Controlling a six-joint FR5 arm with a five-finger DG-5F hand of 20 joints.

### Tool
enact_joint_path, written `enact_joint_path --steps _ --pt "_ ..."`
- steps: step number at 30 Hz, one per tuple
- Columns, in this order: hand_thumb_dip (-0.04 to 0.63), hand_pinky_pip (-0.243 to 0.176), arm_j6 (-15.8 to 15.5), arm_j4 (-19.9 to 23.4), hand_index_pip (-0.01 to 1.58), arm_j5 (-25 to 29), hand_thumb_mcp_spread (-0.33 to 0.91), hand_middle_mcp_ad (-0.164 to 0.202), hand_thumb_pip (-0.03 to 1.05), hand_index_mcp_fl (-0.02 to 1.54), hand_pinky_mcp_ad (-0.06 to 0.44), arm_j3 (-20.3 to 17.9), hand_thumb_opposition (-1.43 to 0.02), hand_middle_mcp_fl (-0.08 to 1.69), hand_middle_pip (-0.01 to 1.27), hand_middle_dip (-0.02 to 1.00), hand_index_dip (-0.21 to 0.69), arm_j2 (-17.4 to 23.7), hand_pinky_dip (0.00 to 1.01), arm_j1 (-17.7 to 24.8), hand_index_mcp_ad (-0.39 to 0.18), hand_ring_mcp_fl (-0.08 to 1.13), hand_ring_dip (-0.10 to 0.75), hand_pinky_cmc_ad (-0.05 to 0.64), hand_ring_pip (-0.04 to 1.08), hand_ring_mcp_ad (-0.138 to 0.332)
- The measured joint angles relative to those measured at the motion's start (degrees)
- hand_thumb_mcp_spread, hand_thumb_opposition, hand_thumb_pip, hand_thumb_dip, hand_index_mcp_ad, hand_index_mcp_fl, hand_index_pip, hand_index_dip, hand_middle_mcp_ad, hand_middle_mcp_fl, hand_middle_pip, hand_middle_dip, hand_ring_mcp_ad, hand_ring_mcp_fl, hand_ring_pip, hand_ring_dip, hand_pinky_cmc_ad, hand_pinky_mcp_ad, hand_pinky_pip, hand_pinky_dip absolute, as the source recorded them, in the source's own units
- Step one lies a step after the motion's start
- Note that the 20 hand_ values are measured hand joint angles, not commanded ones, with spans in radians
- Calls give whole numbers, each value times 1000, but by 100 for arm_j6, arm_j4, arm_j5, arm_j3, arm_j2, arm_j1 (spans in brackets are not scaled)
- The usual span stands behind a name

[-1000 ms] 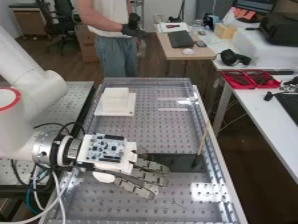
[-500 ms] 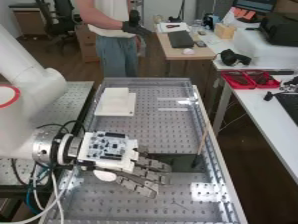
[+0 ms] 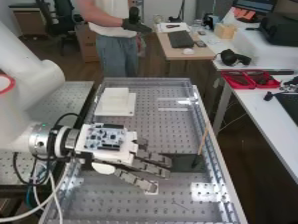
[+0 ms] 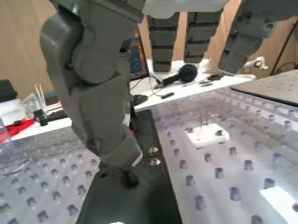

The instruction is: Grab the bearing and place it in the white container

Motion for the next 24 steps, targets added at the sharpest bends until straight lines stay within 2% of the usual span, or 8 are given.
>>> enact_joint_path --steps 2,3,17,21,24 --pt "363 -59 -10 -10 1323 23 602 75 504 433 264 -13 -1019 75 154 220 234 29 180 11 -215 12 73 368 94 133" --pt "361 -59 -15 -23 1340 40 597 75 510 518 264 -23 -1002 75 152 220 250 55 180 18 -201 12 73 372 94 133" --pt "361 -59 -158 -123 1342 344 595 75 510 515 264 -234 -1005 72 152 220 250 525 180 208 -201 12 73 368 94 133" --pt "361 -59 -74 -61 1340 489 599 75 511 531 264 -344 -1005 66 152 220 250 656 180 306 -201 12 73 368 94 133" --pt "361 -59 0 15 1344 627 604 75 511 534 264 -479 -1005 152 154 220 250 833 180 425 -202 12 73 368 94 133"
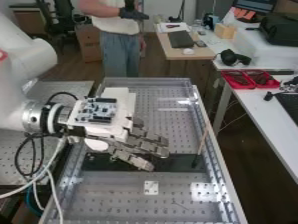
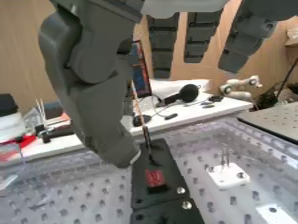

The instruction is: Grab the bearing and place it in the white container

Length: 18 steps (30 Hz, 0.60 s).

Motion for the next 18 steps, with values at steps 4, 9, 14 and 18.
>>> enact_joint_path --steps 4,9,14,18 --pt "361 -59 54 85 1293 211 604 75 508 583 264 -193 -1004 152 152 220 250 266 180 197 -202 12 73 368 94 133" --pt "360 -61 61 167 1246 614 607 75 501 620 264 -492 -1004 152 152 220 250 751 180 579 -201 16 73 368 94 133" --pt "363 -61 25 148 1185 1120 607 75 496 681 265 -754 -1019 187 152 220 250 1254 176 1023 -201 12 73 368 91 129" --pt "363 -52 -58 77 1162 1664 609 75 496 691 264 -973 -1031 185 152 220 250 1688 178 1497 -201 12 73 368 91 129"
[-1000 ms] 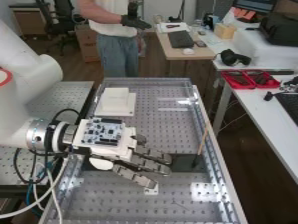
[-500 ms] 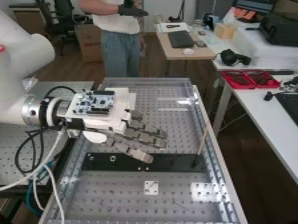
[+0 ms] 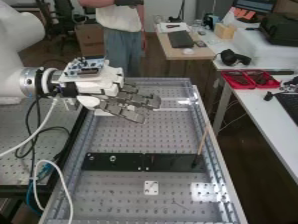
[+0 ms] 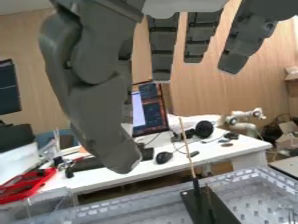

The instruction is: Grab the bearing and place it in the white container

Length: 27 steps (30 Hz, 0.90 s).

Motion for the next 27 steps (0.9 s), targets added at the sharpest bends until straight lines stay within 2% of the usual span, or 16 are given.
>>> enact_joint_path --steps 6,15,22,24,27 --pt "363 -52 -152 -212 1145 748 606 75 494 714 264 -213 -1035 185 152 222 250 452 178 686 -201 12 79 368 99 129" --pt "363 -44 -240 -646 1150 1738 606 75 494 719 264 -373 -1035 199 154 222 250 822 180 1719 -201 14 79 367 98 131" --pt "363 -44 -113 -859 1150 2404 606 75 494 716 265 -419 -1035 199 154 222 250 864 180 2496 -201 12 79 367 98 131" --pt "363 -44 -4 -921 1150 2582 607 75 494 719 265 -408 -1035 199 154 222 250 787 180 2732 -201 14 79 367 98 131" --pt "363 -44 148 -992 1150 2686 607 75 494 716 265 -364 -1035 199 154 222 250 599 180 2868 -201 14 79 367 101 131"
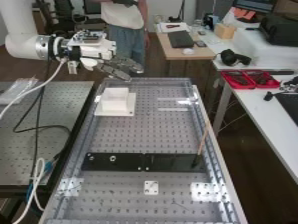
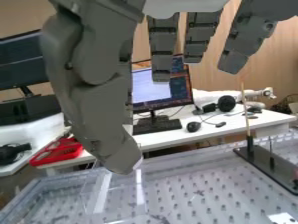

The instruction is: Grab the bearing and place it in the white container

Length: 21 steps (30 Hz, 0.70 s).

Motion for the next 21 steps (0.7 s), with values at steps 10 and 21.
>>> enact_joint_path --steps 10,21 --pt "363 -47 378 -36 1150 -143 607 72 494 719 265 236 -1035 199 154 222 250 -653 180 -29 -199 12 79 368 101 131" --pt "363 -44 837 -140 1150 -61 607 70 494 719 265 283 -1035 199 152 220 250 -882 180 153 -199 12 79 367 98 127"
